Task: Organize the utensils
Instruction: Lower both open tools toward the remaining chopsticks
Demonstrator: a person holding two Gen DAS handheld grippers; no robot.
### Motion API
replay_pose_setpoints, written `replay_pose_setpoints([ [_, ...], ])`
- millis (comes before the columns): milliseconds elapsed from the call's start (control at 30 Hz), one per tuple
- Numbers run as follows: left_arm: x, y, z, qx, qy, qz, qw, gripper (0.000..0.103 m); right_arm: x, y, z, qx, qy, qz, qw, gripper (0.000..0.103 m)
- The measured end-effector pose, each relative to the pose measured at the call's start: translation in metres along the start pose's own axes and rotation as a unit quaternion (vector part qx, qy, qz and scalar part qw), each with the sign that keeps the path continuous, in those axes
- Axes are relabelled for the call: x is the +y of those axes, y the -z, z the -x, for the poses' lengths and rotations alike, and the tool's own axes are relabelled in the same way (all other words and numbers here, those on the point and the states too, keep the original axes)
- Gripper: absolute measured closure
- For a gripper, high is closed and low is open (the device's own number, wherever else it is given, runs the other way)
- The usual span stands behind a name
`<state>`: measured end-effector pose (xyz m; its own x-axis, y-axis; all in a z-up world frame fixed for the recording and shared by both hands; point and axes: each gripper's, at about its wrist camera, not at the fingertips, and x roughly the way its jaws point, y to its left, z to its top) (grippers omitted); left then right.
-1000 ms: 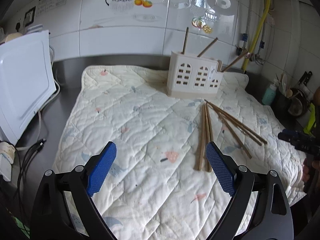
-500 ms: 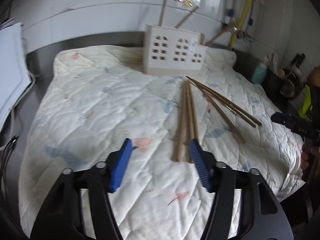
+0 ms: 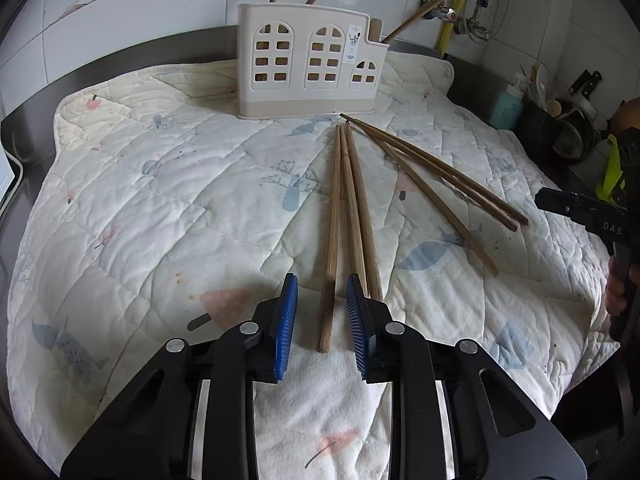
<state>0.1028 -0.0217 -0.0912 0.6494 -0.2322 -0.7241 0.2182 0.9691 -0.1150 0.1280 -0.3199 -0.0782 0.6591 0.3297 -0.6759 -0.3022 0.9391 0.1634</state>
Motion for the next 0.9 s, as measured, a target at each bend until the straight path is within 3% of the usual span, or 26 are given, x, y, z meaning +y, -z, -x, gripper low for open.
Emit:
replay_pose_setpoints([
  [333,0.004,0.001,-0.005,0.006,0.007,0.009,0.9999,0.08,-0.006,-0.003,-0.003,-0.007,-0.006,-0.011,1.0,0.067],
  [567,0.003,0.001,-0.006,0.007,0.007,0.012,0.9999,0.08,-0.015,-0.01,-0.007,-0.011,0.012,-0.026,1.0,0.067],
  [900,0.004,0.001,-0.006,0.008,0.01,0.014,0.9998,0.08,-0.004,-0.017,-0.013,-0.002,0.017,-0.005,1.0,0.067],
])
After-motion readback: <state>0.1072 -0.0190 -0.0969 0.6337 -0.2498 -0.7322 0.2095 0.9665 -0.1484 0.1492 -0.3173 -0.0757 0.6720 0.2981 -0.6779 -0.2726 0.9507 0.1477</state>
